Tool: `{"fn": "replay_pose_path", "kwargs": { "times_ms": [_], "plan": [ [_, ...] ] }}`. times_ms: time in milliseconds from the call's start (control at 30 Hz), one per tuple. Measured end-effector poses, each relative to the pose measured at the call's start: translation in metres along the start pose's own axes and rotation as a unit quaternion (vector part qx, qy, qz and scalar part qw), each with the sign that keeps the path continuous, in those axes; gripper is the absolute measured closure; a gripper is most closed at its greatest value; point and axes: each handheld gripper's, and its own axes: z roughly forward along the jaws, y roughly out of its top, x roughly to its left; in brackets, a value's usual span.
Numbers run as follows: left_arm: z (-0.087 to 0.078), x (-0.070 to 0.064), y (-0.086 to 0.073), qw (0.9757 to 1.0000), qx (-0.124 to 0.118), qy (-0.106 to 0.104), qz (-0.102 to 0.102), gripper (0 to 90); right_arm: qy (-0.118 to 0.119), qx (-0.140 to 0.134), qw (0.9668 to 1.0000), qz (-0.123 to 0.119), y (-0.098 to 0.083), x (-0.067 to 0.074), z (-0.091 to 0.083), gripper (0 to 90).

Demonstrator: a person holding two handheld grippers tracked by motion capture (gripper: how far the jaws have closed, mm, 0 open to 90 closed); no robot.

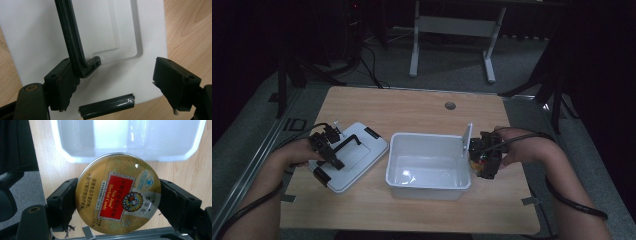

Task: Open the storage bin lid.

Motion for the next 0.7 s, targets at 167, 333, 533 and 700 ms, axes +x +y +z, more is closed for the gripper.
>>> {"fn": "replay_pose_path", "kwargs": {
  "times_ms": [167,333,533,700],
  "plan": [
    [0.0,-0.001,0.001,1.0,0.002,-0.001,0.001,19.8,-0.001,-0.002,0.9999,-0.013,0.014,0.0,-0.001,20.7],
    [0.001,-0.002,0.002,1.0,0.007,0.0,0.004,19.8,0.005,-0.009,0.9996,-0.025,0.028,0.001,0.001,20.7],
    [0.002,-0.002,0.002,0.9999,0.009,-0.001,0.004,19.8,0.012,-0.016,0.999,-0.041,0.044,0.0,0.008,20.7],
    [0.001,-0.002,0.001,1.0,0.009,0.0,0.004,19.8,0.021,-0.008,0.9987,-0.046,0.054,0.001,0.017,20.7]
  ]
}}
